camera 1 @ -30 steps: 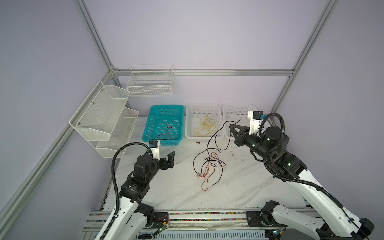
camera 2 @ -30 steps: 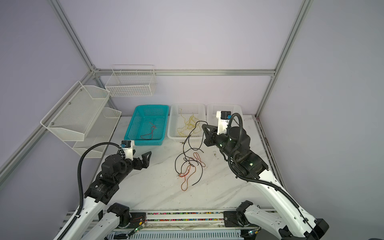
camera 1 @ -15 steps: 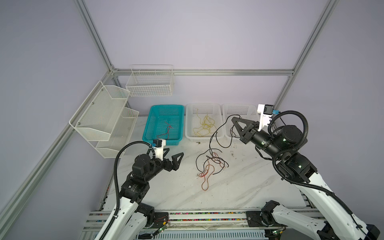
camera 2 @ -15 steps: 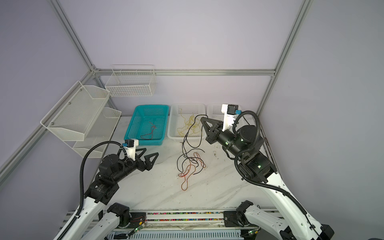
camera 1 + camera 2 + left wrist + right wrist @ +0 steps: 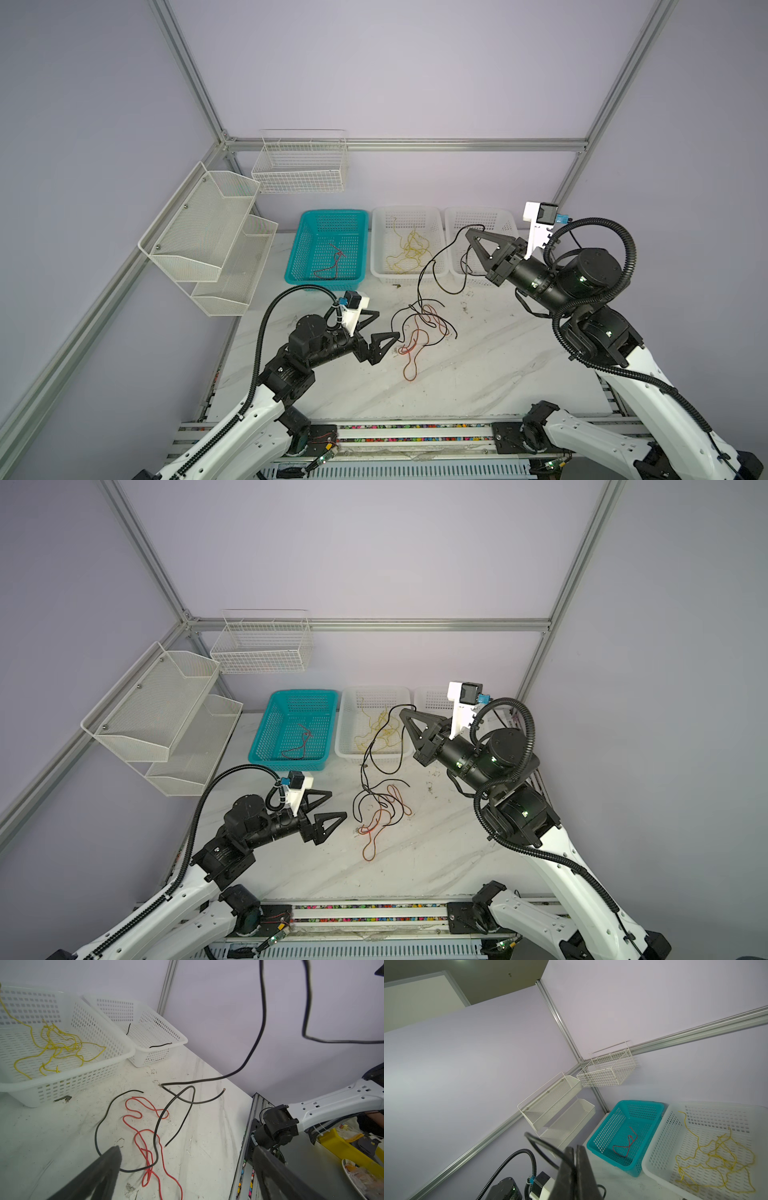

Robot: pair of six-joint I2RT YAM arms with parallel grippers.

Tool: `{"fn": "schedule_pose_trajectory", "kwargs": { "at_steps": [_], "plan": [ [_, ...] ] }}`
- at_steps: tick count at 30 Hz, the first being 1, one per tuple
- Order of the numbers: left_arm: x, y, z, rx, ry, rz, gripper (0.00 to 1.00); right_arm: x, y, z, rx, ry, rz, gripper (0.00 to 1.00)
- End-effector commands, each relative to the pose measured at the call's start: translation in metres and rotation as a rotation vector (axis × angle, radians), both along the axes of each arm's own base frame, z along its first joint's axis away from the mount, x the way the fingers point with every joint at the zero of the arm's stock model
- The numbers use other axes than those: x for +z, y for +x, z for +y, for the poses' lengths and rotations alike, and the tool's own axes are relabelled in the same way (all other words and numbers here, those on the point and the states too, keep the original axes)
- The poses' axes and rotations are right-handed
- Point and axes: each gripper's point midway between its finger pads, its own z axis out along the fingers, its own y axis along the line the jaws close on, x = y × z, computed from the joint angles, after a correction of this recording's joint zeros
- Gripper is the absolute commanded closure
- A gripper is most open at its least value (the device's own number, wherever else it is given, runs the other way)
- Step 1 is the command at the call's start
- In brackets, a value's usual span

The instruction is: Untangle the cables

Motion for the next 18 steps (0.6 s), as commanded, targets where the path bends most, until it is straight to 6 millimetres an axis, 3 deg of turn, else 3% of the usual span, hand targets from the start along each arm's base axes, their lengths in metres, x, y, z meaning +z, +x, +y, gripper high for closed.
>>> {"fn": "schedule_pose_trajectory", "kwargs": {
  "at_steps": [1, 4, 10, 18],
  "plan": [
    [-0.005, 0.009, -0.005, -0.011, 0.126, -0.132, 0.0, 0.036, -0.024, -0.005, 0.063, 0.078, -0.077, 1.0],
    [-0.007, 0.021, -0.007, 0.004, 0.189, -0.164, 0.0, 0.043, -0.032, -0.004, 0.1, 0.09, -0.086, 1.0],
    [0.0, 0.018, -0.032, -0.093, 0.19, -0.187, 0.02, 0.051, -0.041, -0.004, 0.136, 0.102, -0.1, 1.0],
    [0.014, -0.01, -0.05, -0.245, 0.06, -0.231, 0.03, 0.054, -0.048, -0.005, 0.156, 0.108, -0.11, 1.0]
  ]
}}
